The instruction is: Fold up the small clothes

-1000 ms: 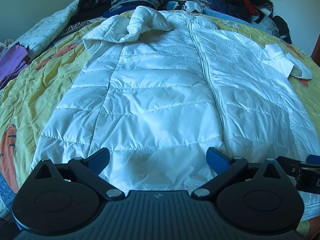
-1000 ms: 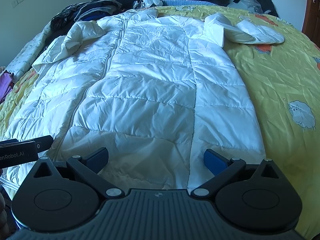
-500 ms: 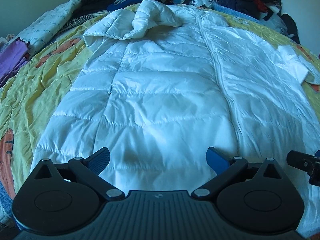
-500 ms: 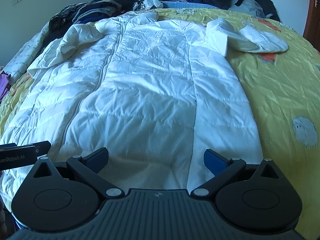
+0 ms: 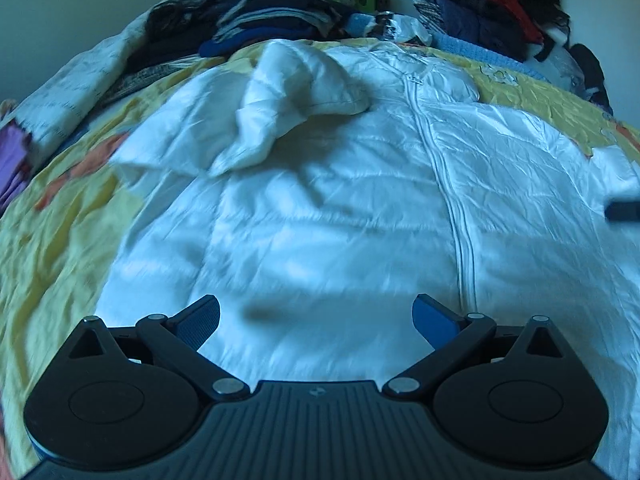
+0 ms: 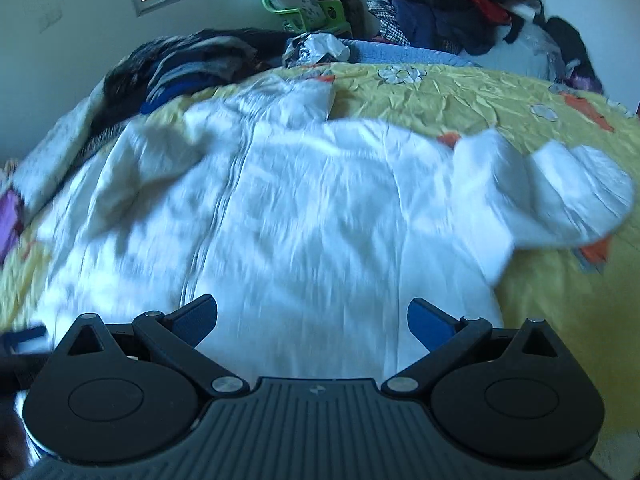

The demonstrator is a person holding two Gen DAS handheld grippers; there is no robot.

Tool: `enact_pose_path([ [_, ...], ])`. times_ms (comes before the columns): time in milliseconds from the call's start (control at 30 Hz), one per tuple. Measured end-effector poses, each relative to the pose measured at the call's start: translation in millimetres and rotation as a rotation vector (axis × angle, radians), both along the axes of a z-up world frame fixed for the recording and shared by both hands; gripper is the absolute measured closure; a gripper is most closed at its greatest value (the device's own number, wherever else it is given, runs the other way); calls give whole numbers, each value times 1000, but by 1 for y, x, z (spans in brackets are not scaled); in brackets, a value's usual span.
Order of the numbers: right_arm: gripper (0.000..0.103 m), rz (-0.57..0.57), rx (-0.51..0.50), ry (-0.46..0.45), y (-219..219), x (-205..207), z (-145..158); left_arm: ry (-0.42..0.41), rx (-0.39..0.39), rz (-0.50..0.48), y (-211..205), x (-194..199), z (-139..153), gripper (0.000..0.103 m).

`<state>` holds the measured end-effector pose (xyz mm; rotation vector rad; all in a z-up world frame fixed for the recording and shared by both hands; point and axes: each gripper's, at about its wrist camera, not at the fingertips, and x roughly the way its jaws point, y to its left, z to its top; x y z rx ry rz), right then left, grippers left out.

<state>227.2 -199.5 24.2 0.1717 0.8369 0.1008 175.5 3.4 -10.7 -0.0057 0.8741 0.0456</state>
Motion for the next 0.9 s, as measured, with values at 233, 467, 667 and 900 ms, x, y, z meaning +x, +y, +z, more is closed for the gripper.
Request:
enact_pose_path([
  [233, 0, 33, 155, 10, -20, 135, 0, -52, 42, -71, -14, 70, -2, 0],
  [467, 0, 9, 223, 28, -31, 275, -17, -79, -6, -45, -3, 108, -40, 0],
  [667, 1, -56, 252, 67, -39, 386, -48, -175, -20, -57, -2, 103, -55, 0],
  [900, 14, 12, 282, 101, -25, 451, -82, -202, -98, -46, 9, 100, -57, 0],
])
